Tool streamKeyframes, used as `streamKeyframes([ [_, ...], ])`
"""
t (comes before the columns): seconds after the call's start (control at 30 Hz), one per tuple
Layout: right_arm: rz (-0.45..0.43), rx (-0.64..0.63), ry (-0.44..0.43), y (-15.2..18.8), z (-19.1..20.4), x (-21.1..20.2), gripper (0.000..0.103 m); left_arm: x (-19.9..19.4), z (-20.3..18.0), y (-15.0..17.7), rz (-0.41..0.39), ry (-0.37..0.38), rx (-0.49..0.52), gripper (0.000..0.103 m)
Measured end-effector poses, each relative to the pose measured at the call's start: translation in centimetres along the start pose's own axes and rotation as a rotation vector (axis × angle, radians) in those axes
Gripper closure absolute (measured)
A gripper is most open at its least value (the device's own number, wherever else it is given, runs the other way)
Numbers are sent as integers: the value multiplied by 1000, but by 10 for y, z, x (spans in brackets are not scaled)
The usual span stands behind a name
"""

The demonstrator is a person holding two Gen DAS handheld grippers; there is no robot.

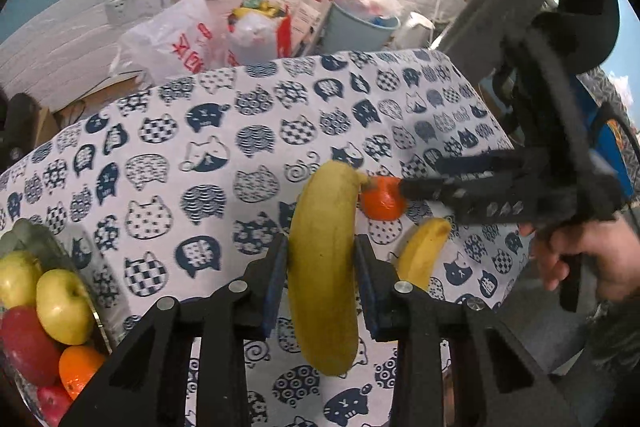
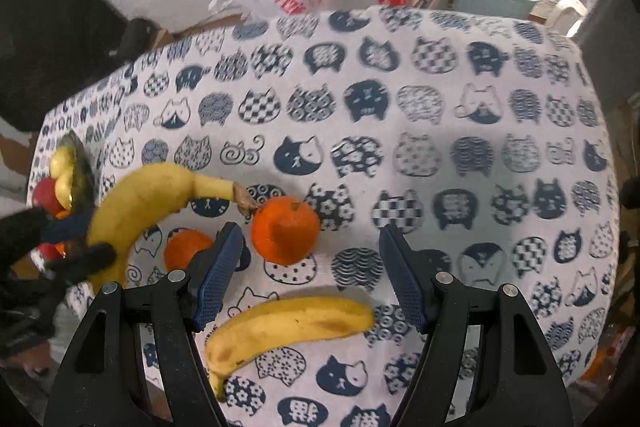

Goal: Organize fruits
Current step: 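Lift the bananas with the left tool while the right tool grasps an orange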

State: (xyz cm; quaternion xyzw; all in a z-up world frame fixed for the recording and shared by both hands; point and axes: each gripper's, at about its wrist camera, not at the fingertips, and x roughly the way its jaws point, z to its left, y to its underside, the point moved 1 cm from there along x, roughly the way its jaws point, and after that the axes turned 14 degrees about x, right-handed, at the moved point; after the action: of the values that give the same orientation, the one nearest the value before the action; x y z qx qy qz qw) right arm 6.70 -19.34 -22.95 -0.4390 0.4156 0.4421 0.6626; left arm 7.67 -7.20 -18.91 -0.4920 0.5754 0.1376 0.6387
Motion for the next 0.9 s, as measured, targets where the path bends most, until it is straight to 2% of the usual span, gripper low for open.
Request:
streamKeyframes([
  [0.13,36,-13,10,2,8,23,31,-2,7,2,-9,-8,-11,70],
  [0.27,66,-15,14,5,10,38,33,8,10,8,15,-7,-8,71],
  [0.3,74,-17,13,6,10,41,35,9,10,9,19,-6,-10,71],
  [0.43,88,-27,11,8,11,46,55,13,19,14,42,18,-50,70],
  [0.57,72,-37,14,8,14,46,56,26,27,23,91,53,-93,68],
  [0.67,54,-36,6,6,14,42,56,34,23,28,119,69,-66,66],
  [0.83,31,-63,18,5,18,33,56,38,11,26,131,47,5,46],
  [0.9,25,-69,21,7,20,29,56,41,8,26,140,20,30,43],
])
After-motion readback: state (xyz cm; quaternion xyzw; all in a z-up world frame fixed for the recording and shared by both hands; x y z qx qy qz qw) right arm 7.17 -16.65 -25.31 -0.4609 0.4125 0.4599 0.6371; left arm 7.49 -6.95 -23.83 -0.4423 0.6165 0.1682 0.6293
